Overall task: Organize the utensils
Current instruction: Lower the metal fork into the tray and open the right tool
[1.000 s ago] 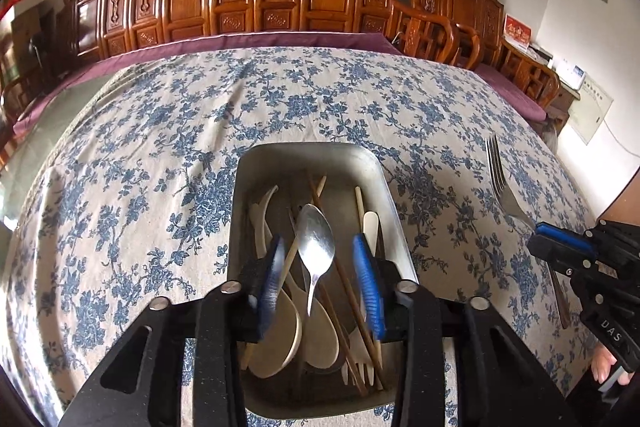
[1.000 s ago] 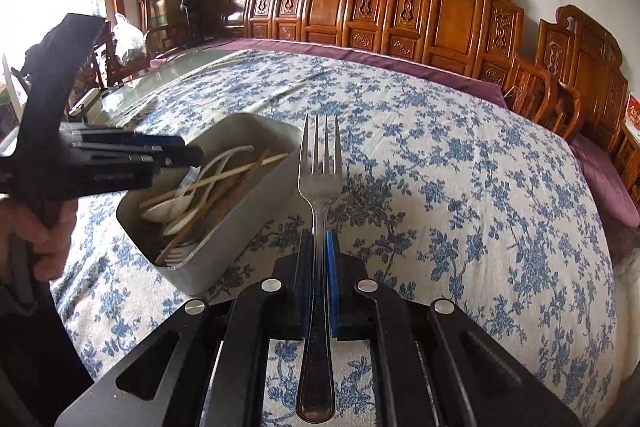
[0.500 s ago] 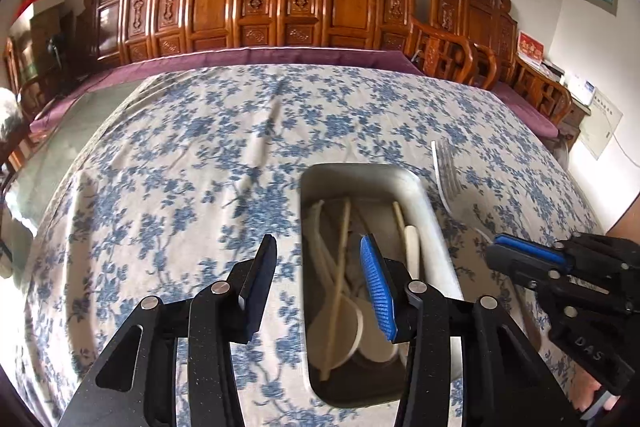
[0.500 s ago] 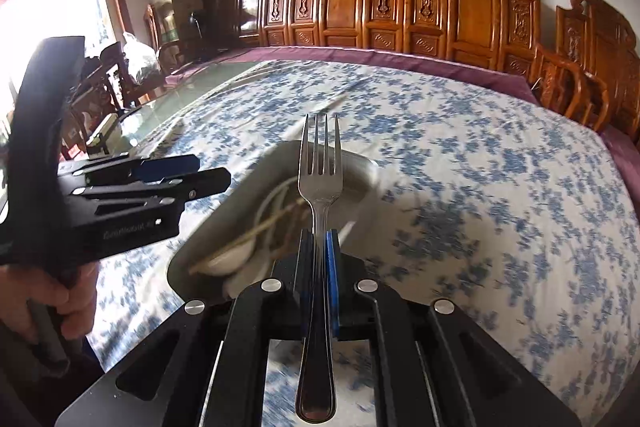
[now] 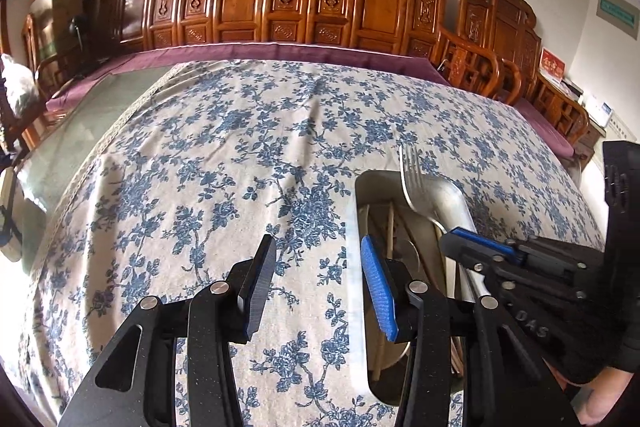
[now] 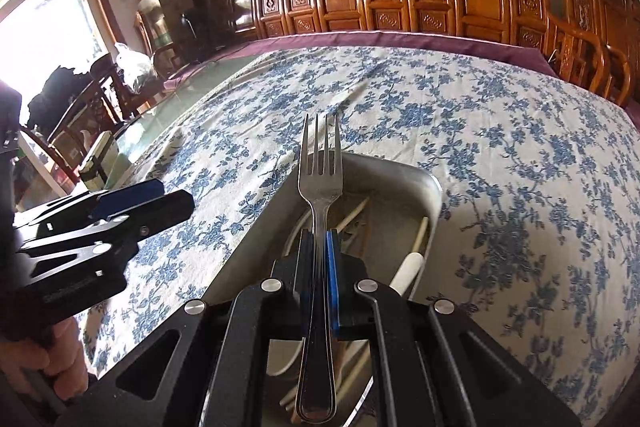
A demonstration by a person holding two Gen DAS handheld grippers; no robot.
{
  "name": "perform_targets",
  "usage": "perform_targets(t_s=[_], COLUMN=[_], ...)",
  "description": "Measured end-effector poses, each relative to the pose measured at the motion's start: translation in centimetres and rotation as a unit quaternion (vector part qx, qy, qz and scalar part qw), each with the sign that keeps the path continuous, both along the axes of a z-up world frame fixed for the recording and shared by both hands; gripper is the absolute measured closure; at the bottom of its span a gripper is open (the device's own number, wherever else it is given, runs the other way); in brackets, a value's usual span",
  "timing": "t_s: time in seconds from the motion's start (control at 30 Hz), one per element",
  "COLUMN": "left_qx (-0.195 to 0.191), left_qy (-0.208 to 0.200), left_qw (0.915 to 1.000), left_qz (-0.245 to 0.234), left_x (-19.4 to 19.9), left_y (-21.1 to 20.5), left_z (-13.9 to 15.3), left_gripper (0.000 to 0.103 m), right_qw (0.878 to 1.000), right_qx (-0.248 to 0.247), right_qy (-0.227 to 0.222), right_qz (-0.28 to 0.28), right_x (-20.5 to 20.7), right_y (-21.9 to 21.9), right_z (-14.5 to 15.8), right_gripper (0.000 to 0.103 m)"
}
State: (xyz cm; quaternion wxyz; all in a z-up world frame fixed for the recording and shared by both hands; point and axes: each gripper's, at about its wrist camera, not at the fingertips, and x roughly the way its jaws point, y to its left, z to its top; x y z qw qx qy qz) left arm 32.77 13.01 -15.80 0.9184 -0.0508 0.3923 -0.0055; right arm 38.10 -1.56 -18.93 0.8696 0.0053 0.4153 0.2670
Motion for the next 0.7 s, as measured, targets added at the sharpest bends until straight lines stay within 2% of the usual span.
perform_targets(t_s=[0.13,0.4,0.7], left_qx=[0.006,0.007,0.010], left_qy=[0.000,0.001,0.000], left_qw=[1.0000,1.0000,1.0000], left_qz=[0.000,-0.001,0.000], left_x=[-0.1,0.0,0.0], left_y=[-0.1,-0.1,-0.1], left_z=[0.0,-0.1,0.0], left_gripper=[0.057,0.056,0.056], right_qw=[1.000,0.999,1.000], right_qx=[0.003,-0.018,-0.002], right_qy=[0.017,0.022,0.015], right_qz=[-0.005,-0.014,0.002], right_x=[0.3,0.2,0.2], right_y=[0.3,0.3,0.4], right_z=[-1.2,-2.8,-2.6], right_gripper=[0.094,0.094,0.094])
